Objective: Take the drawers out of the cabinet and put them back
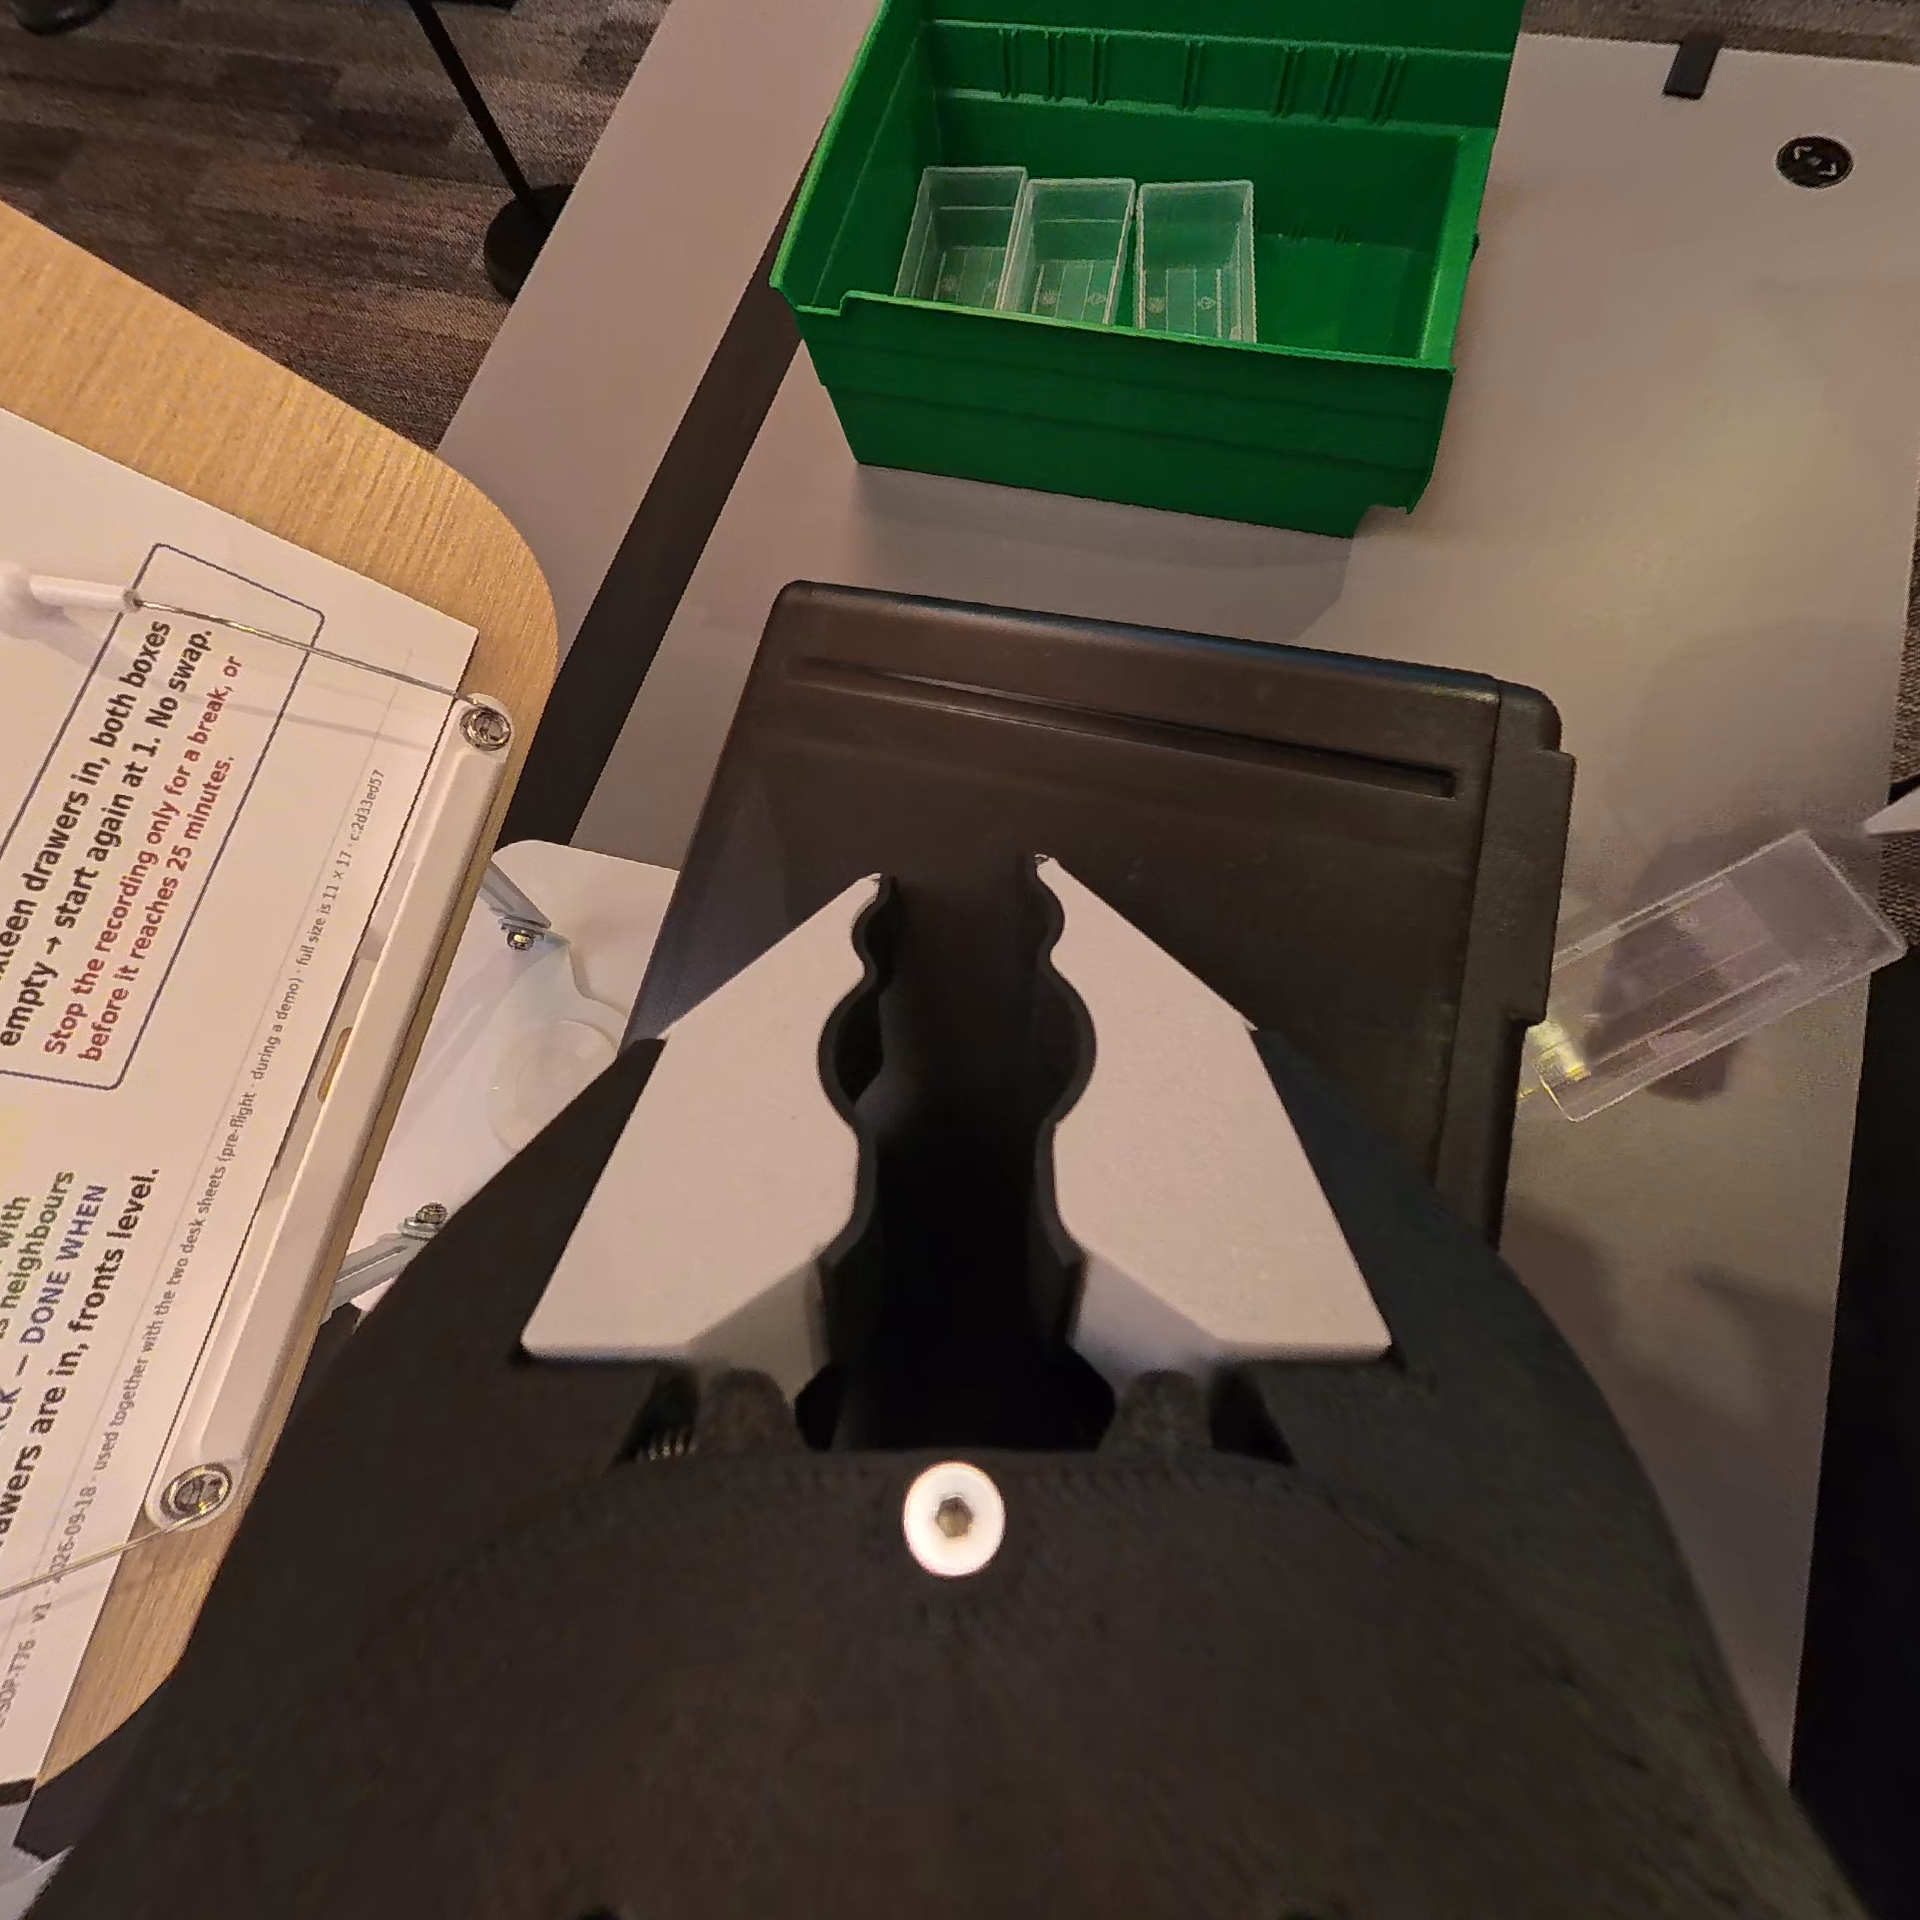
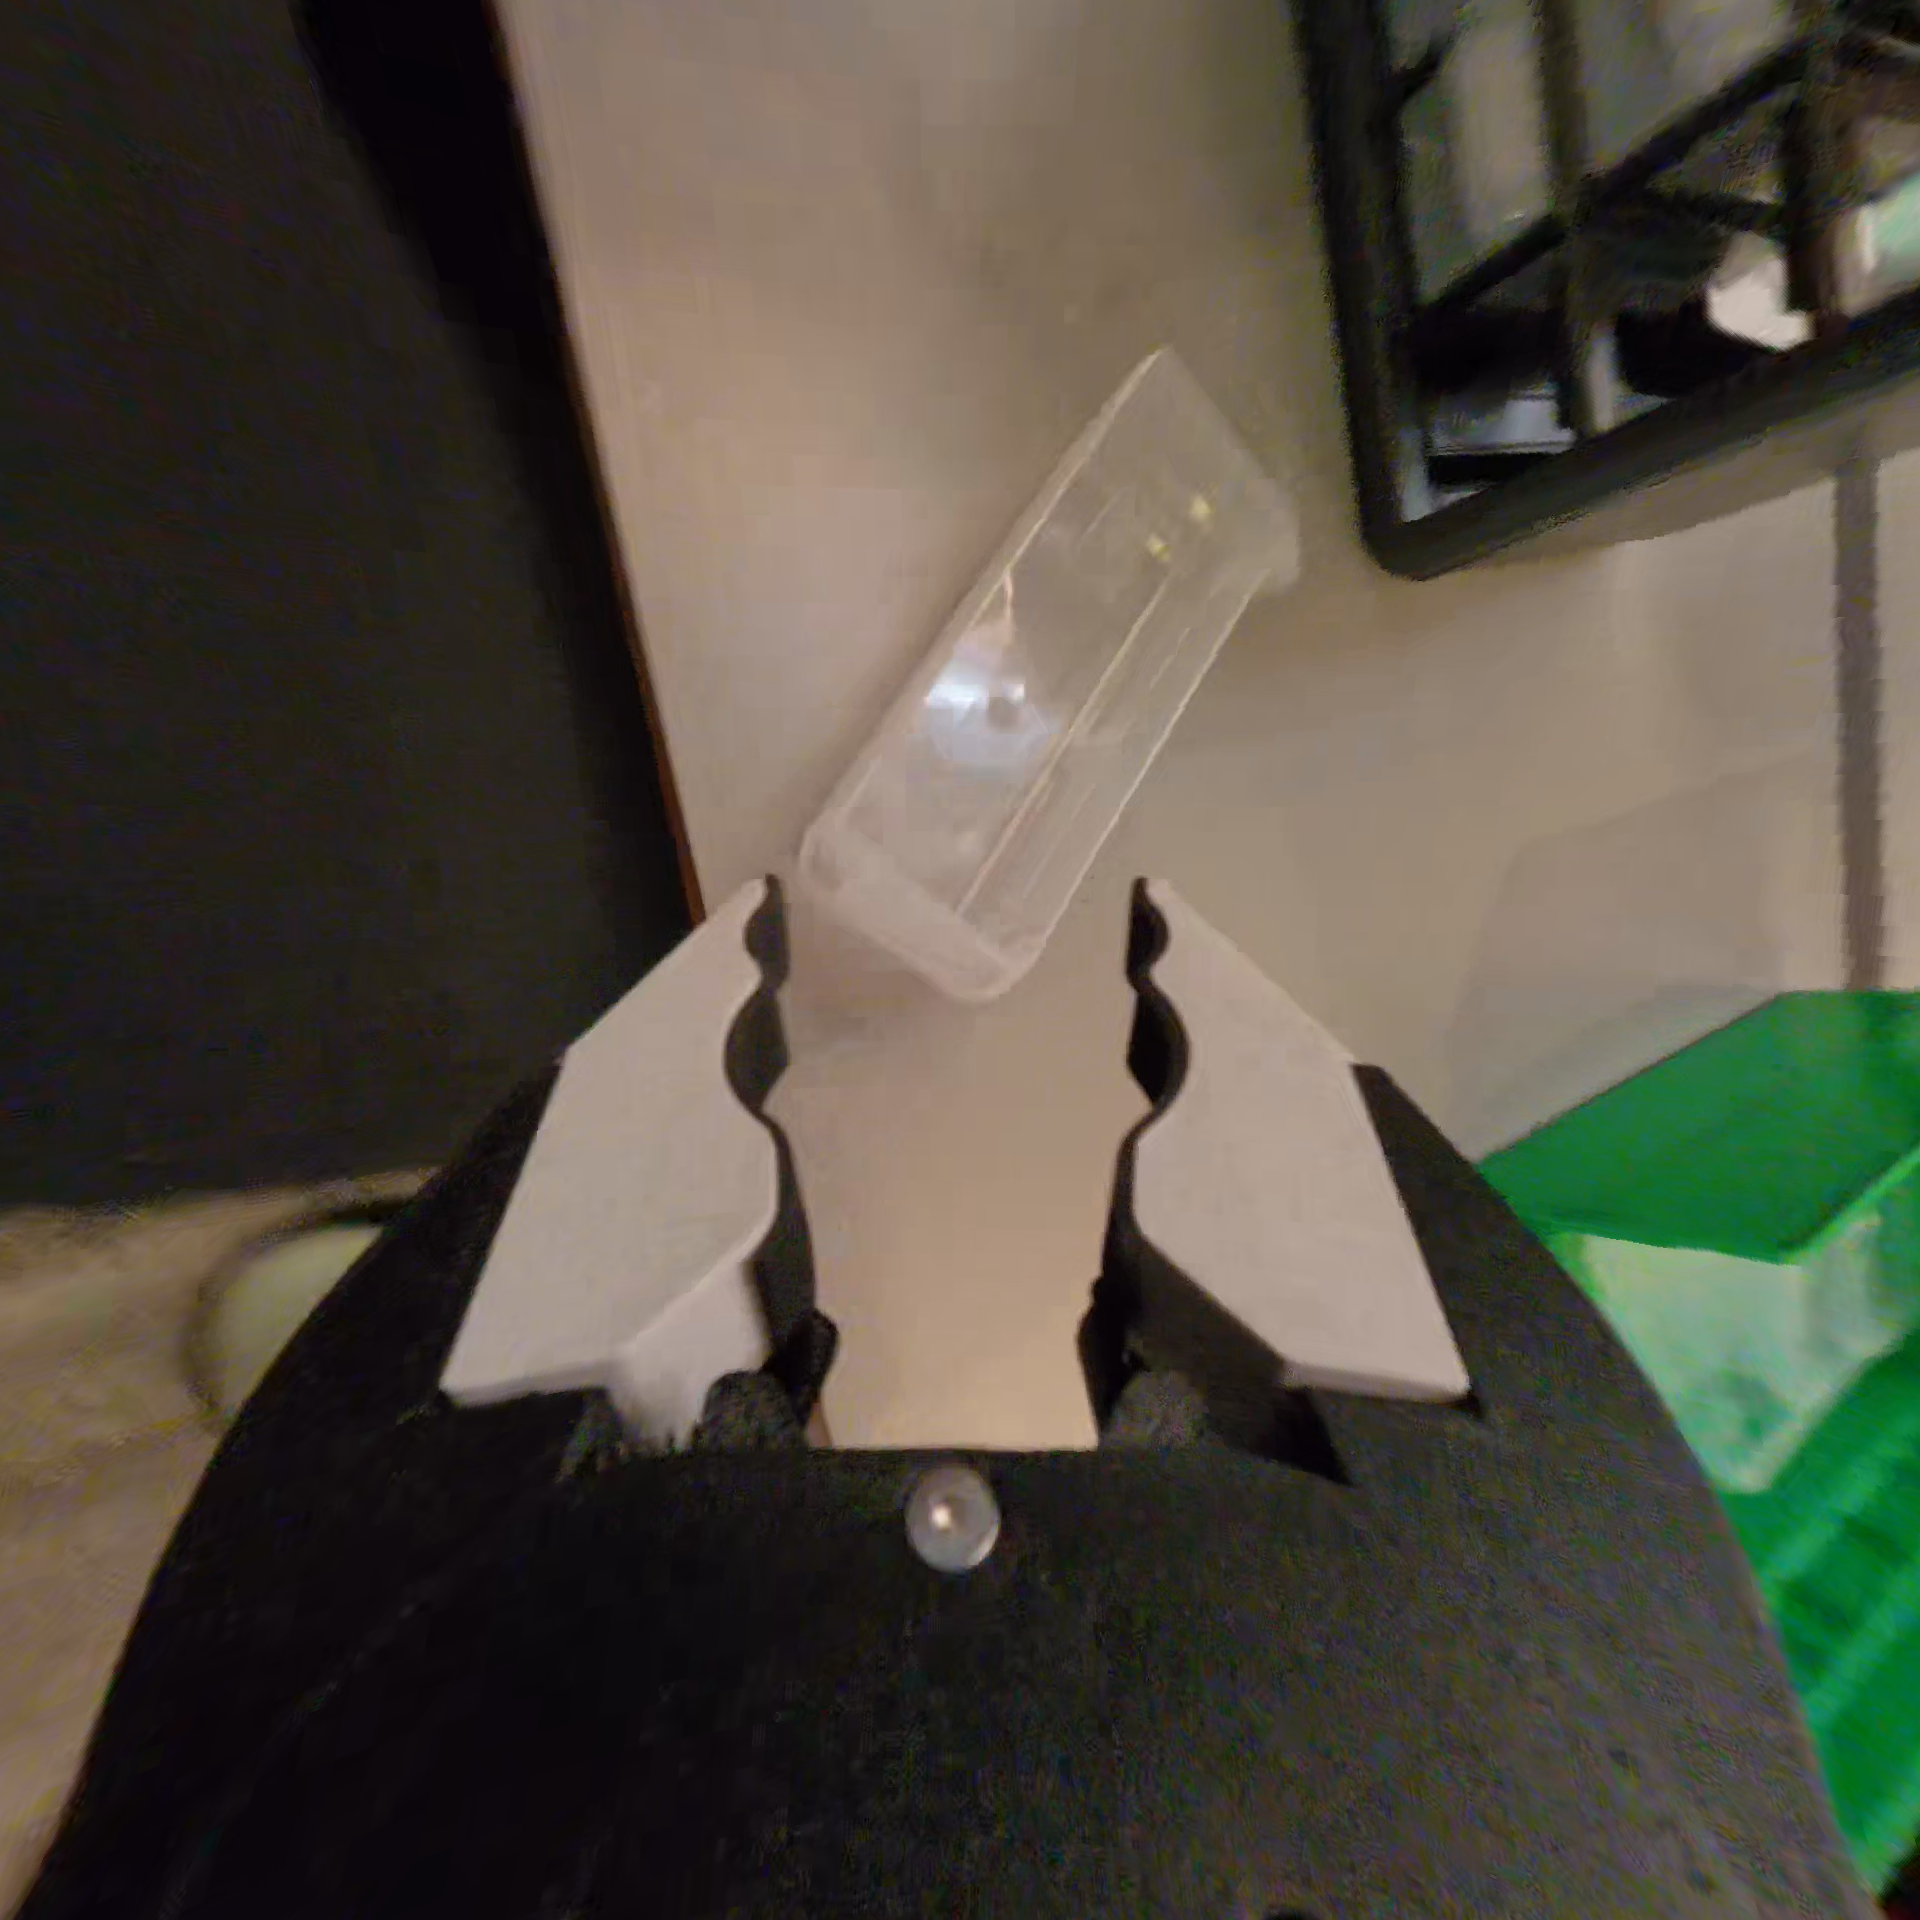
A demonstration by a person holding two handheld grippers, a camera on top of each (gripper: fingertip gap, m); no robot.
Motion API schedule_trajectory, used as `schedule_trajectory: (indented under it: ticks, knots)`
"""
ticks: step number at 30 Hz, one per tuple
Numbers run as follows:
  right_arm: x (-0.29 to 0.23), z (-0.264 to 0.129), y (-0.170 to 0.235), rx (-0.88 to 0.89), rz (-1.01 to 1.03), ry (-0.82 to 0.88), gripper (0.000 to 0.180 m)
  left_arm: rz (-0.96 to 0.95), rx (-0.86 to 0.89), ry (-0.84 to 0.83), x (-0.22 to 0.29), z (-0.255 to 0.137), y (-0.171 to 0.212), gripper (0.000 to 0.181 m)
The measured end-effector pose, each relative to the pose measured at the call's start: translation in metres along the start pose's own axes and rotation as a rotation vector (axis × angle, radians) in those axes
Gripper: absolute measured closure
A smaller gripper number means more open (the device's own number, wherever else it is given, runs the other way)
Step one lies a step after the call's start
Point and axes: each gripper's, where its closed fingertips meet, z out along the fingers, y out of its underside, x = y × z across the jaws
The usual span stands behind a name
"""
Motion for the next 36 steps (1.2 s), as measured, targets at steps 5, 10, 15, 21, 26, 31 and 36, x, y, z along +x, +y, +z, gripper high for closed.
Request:
schedule_trajectory:
  ticks: [5, 10, 15, 21, 26, 31, 36]
  knots:
    - [0.020, 0.023, -0.044, 0.054, 0.442, -0.163, 0.088, 0.000, 0.000, -0.002, 0.000, 0.000, 0.000, 0.158]
    - [0.022, 0.080, -0.019, -0.200, 0.480, -0.190, 0.078, 0.001, 0.000, -0.004, 0.000, 0.000, 0.000, 0.158]
    - [0.018, 0.089, -0.014, -0.237, 0.474, -0.296, 0.106, 0.006, 0.001, -0.006, 0.000, 0.000, 0.000, 0.158]
    - [0.061, 0.053, 0.006, -0.212, 0.286, -0.192, 0.116, 0.005, 0.001, -0.001, 0.001, 0.000, 0.000, 0.159]
    - [0.158, -0.016, 0.062, -0.244, 0.145, 0.008, 0.117, 0.009, 0.001, -0.003, 0.001, 0.000, 0.000, 0.159]
    - [0.249, -0.060, 0.161, -0.546, 0.024, 0.141, 0.117, 0.001, 0.000, 0.005, 0.001, 0.000, 0.000, 0.159]
    - [0.265, -0.036, 0.216, -0.696, -0.100, -0.042, 0.117, -0.002, 0.000, 0.007, 0.000, 0.000, 0.000, 0.159]
